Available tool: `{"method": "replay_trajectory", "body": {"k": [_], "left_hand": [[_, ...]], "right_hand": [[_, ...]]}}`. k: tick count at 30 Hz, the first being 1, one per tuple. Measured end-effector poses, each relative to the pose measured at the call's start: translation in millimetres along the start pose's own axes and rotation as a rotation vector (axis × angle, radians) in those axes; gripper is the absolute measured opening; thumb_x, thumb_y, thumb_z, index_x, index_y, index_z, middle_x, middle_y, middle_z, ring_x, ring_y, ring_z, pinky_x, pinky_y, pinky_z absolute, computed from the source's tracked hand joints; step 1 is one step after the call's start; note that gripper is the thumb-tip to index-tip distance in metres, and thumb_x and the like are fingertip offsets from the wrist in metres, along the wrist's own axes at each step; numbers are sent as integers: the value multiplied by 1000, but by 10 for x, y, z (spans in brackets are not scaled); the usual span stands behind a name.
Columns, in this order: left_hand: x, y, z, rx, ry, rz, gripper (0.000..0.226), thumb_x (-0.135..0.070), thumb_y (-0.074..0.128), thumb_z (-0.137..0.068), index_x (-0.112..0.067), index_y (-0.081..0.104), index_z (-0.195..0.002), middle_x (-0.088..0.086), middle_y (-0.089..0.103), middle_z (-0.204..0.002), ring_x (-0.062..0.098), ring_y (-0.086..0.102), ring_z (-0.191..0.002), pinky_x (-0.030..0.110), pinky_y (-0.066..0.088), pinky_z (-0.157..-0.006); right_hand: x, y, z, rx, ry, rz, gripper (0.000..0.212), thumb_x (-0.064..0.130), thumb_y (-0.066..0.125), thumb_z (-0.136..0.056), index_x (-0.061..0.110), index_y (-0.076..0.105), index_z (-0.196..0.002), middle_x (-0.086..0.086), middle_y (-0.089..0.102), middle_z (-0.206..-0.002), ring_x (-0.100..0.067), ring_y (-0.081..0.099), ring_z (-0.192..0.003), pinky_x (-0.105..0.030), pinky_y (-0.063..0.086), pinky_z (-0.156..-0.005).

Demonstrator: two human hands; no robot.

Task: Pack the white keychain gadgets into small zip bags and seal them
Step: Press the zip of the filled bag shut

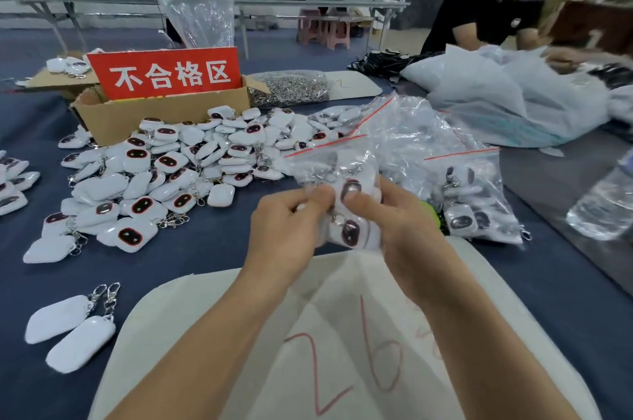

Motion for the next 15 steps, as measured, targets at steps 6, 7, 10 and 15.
{"method": "replay_trajectory", "body": {"k": [6,7,10,15], "left_hand": [[-392,989,125,364,-2,52,33,-41,72,-71,-16,71,-92,-3,73,-82,20,68,-79,32,55,-81],[-431,1179,163,470,-13,78,38,-39,73,-69,-22,73,-103,-8,76,-95,18,71,-94,34,56,-91],[-411,1506,184,520,16,-4,61,-38,78,-66,-37,67,-127,-25,69,-107,-7,63,-101,16,47,-93],[-128,1397,-73,279,-60,-51,58,-29,72,-79,-32,64,-136,-21,65,-119,1,60,-114,23,45,-99]], "right_hand": [[344,-964,302,-395,-106,14,38,10,72,-80,29,74,-113,-7,77,-107,-22,73,-89,-38,59,-72],[398,-1147,344,-501,-132,56,40,9,73,-84,30,71,-118,-4,77,-109,-21,74,-89,-34,60,-67],[468,-1631,441,-778,-100,442,53,12,69,-94,29,55,-143,10,66,-127,-15,65,-102,-28,52,-79],[362,-1669,393,-696,-1,1091,49,8,60,-93,18,63,-140,-4,53,-154,-28,49,-138,-33,34,-112]]}}
Point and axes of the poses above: each hand's wrist, its own z-axis away from the middle knuckle, its own y-axis out of the palm, x = y × z, the point moved 5 cm from there along -z, towards the middle knuckle
